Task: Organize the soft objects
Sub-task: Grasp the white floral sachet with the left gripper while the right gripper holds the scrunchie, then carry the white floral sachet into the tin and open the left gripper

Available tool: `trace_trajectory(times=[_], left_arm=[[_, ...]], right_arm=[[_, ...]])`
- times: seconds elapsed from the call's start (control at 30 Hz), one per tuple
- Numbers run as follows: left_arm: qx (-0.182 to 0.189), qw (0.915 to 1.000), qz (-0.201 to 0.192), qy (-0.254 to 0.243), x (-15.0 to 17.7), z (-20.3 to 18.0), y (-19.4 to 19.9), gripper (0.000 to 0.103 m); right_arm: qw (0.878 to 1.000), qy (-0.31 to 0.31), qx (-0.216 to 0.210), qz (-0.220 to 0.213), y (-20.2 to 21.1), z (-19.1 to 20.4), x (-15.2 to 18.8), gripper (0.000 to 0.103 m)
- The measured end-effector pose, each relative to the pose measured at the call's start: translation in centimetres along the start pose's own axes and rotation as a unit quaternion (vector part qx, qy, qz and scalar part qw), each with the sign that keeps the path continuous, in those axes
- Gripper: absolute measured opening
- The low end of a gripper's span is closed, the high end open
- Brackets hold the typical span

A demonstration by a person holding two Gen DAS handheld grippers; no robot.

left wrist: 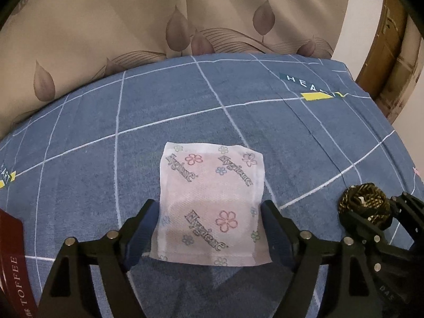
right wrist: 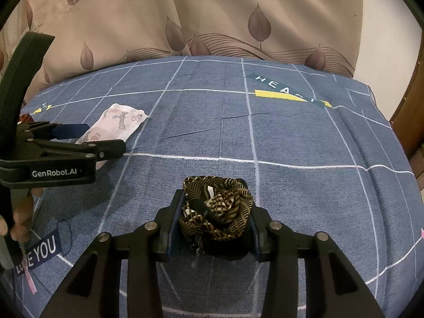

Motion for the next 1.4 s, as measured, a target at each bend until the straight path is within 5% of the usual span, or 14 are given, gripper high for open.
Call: trace_trajectory(times=[0.07, 0.23, 0.83, 1.4], left_arm=[[0.002, 1.0, -0.006, -0.005, 0.1, -0.1, 0.3, 0.05], [0.016, 0.9999, -0.005, 0.004, -0.1, 0.0, 0.9, 0.024], [0.025, 0.9987, -0.008, 0.043, 2.0, 2.3, 5.9, 0.018], [-0.042, 0.9975, -0.036, 0.043, 4.1, 9.2, 16.6, 0.018]], right_arm=[[1.0, 0.0, 0.0, 0.0, 0.0, 0.0, 0.0, 0.04], [1.0, 0.0, 0.0, 0.0, 0.0, 0.0, 0.0, 0.04], [1.0, 0.0, 0.001, 0.0, 0.0, 0.0, 0.0, 0.04], [1.0, 0.001, 0.001, 0.0, -0.1, 0.0, 0.1, 0.04]])
Point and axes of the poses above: each gripper's, at about its wrist camera, not at the fingertips, and y roughly against the way its jaws point, z to its left, x to its underside, the point moved 7 cm from there along -y, roughly the way its jaws point, and after that the axes turned 4 degrees about -y, right-handed, at the moved point
